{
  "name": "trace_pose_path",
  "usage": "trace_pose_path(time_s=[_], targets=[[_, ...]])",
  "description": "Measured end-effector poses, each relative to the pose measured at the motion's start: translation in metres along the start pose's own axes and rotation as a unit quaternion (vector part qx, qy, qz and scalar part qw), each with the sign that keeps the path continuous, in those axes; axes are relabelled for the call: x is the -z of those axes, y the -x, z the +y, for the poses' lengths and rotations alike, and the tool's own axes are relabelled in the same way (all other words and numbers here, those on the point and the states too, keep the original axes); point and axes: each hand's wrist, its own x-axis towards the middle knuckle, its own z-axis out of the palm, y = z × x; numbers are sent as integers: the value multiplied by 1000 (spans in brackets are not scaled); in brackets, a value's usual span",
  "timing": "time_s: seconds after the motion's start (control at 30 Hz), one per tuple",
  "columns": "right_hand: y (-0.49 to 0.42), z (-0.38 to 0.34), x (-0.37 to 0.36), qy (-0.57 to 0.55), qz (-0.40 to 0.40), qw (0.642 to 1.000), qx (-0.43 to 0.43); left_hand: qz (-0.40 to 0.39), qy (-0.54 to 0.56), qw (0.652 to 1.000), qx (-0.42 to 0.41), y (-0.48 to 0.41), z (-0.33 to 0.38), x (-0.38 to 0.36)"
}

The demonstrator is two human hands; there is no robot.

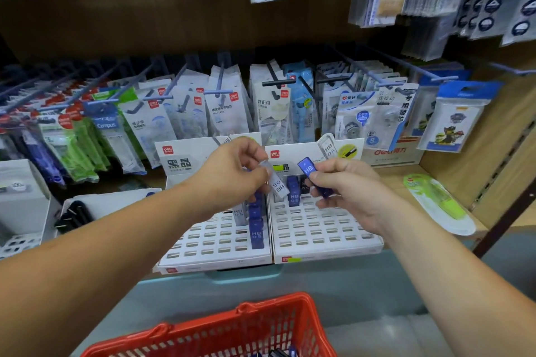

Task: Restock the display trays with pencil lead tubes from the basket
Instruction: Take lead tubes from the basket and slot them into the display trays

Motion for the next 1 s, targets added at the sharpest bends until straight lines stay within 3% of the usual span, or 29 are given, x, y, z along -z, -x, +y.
trace_pose_path(time_s=[0.17, 0.33, 0.53, 0.73, 1.0], targets=[[4, 0, 0, 22, -24, 999, 14, -25, -33, 999, -5, -2, 1, 2], [5, 4, 0, 11, -38, 999, 24, -7, 12, 1000, 15, -3, -3, 6], [6, 8, -4, 89, 9, 993, 76, -50, -91, 994, 45, -5, -3, 6], [-1, 19, -11, 178, 27, 974, 137, 9, -67, 998, -12, -13, -5, 0], [-5, 23, -15, 166, 19, 975, 149, -7, -172, 979, -108, -23, -25, -20]])
